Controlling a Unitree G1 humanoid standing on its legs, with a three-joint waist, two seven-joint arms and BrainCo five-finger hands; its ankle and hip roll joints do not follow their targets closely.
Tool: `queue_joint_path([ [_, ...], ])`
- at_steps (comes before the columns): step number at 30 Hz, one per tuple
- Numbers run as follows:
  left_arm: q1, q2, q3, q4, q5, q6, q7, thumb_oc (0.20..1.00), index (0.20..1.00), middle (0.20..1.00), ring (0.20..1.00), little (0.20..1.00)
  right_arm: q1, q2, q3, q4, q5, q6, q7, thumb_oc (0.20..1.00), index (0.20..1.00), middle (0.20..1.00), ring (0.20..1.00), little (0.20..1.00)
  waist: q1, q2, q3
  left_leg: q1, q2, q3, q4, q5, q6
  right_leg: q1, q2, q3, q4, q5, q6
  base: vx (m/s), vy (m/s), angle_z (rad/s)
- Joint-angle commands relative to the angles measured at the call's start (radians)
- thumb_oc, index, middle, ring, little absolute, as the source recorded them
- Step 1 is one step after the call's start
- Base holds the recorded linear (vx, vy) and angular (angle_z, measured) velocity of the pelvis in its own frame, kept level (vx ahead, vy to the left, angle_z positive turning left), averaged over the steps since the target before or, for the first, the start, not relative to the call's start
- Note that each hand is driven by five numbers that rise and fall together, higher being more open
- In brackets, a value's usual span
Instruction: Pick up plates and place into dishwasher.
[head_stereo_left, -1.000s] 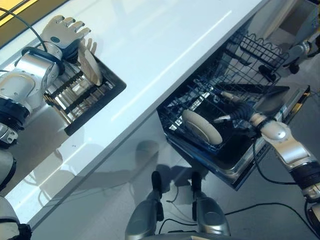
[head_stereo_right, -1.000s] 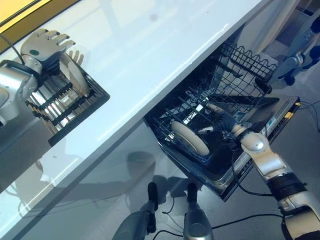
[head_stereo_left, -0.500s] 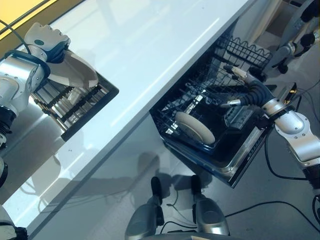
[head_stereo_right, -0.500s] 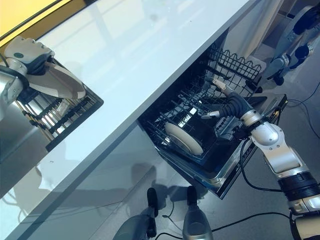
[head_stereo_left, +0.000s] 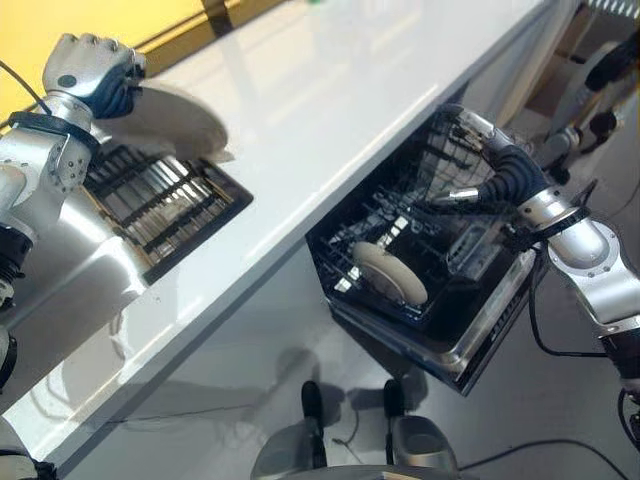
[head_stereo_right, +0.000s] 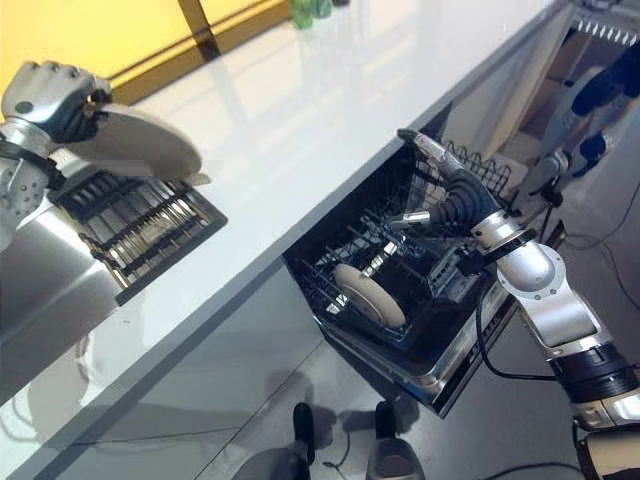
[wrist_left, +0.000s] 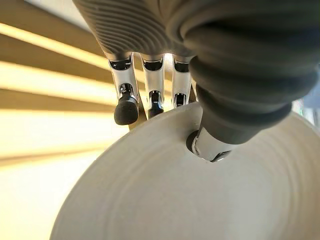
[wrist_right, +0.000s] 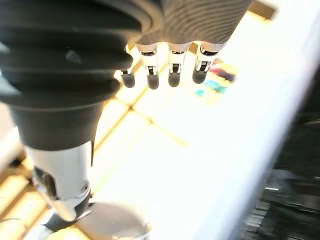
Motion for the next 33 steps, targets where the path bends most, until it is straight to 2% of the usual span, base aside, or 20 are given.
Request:
queue_joint_path([
  [1, 0.048, -0.027, 0.112, -0.021, -0.088, -0.072, 0.077, 0.2, 0.2, 0.2, 0.2, 0.2, -0.084, 0.041, 0.034, -0.039, 0.042, -0.067, -0.013, 1.0, 1.0, 1.0, 1.0, 1.0, 0.049, -0.043, -0.108, 0.055, -0.071, 0.004, 0.007, -0.161, 0.018, -0.001, -0.05, -0.022, 0.023, -0.086, 0.072, 0.04, -0.105, 0.11],
  [9, 0.099, -0.172, 0.144, -0.155, -0.121, -0.152, 0.079, 0.2, 0.2, 0.2, 0.2, 0.2, -0.211, 0.187, 0.157, 0.034, 0.066, 0.001, -0.046, 1.0, 1.0, 1.0, 1.0, 1.0, 0.101, -0.062, -0.169, 0.084, -0.065, -0.029, 0.007, -0.166, 0.018, 0.048, -0.041, -0.05, 0.016, -0.103, 0.06, 0.01, -0.09, 0.14],
  [17, 0.101, -0.338, 0.106, -0.243, -0.154, -0.17, 0.053, 0.2, 0.2, 0.2, 0.2, 0.2, -0.3, 0.323, 0.224, 0.152, 0.079, 0.063, -0.105, 1.0, 1.0, 1.0, 1.0, 1.0, 0.131, -0.079, -0.2, 0.1, -0.061, -0.052, 0.007, -0.169, 0.019, 0.072, -0.033, -0.066, 0.014, -0.112, 0.049, 0.01, -0.07, 0.07],
  [28, 0.127, -0.46, 0.074, -0.334, -0.186, -0.172, 0.009, 0.2, 0.2, 0.2, 0.2, 0.2, -0.373, 0.387, 0.268, 0.266, 0.083, 0.168, -0.128, 1.0, 1.0, 1.0, 1.0, 1.0, 0.154, -0.094, -0.216, 0.106, -0.063, -0.075, 0.007, -0.17, 0.024, 0.085, -0.026, -0.071, 0.01, -0.115, 0.041, 0.03, -0.034, 0.05],
  [29, 0.126, -0.469, 0.069, -0.335, -0.192, -0.175, 0.004, 0.2, 0.2, 0.2, 0.2, 0.2, -0.38, 0.391, 0.273, 0.28, 0.08, 0.175, -0.133, 0.896, 0.896, 0.896, 0.896, 0.896, 0.157, -0.096, -0.216, 0.107, -0.064, -0.076, 0.007, -0.17, 0.025, 0.086, -0.026, -0.071, 0.009, -0.115, 0.041, 0.03, -0.02, 0.03],
  [30, 0.125, -0.479, 0.062, -0.338, -0.191, -0.176, -0.003, 0.2, 0.2, 0.2, 0.2, 0.2, -0.391, 0.388, 0.277, 0.295, 0.085, 0.176, -0.142, 0.47, 0.47, 0.47, 0.47, 0.47, 0.158, -0.097, -0.217, 0.108, -0.063, -0.076, 0.007, -0.17, 0.025, 0.088, -0.026, -0.072, 0.008, -0.115, 0.04, 0.04, -0.017, 0.02],
  [31, 0.122, -0.483, 0.058, -0.343, -0.193, -0.173, -0.008, 0.2, 0.2, 0.2, 0.2, 0.2, -0.397, 0.386, 0.279, 0.303, 0.089, 0.172, -0.148, 0.2, 0.2, 0.2, 0.2, 0.2, 0.159, -0.097, -0.218, 0.108, -0.064, -0.077, 0.007, -0.171, 0.025, 0.088, -0.025, -0.072, 0.008, -0.115, 0.04, 0.03, -0.014, 0.02],
  [33, 0.124, -0.49, 0.05, -0.353, -0.194, -0.171, -0.02, 0.2, 0.2, 0.2, 0.2, 0.2, -0.409, 0.384, 0.272, 0.328, 0.112, 0.146, -0.164, 0.2, 0.2, 0.2, 0.2, 0.2, 0.163, -0.099, -0.218, 0.11, -0.064, -0.079, 0.007, -0.171, 0.026, 0.09, -0.025, -0.073, 0.008, -0.114, 0.04, 0.02, -0.008, 0.01],
])
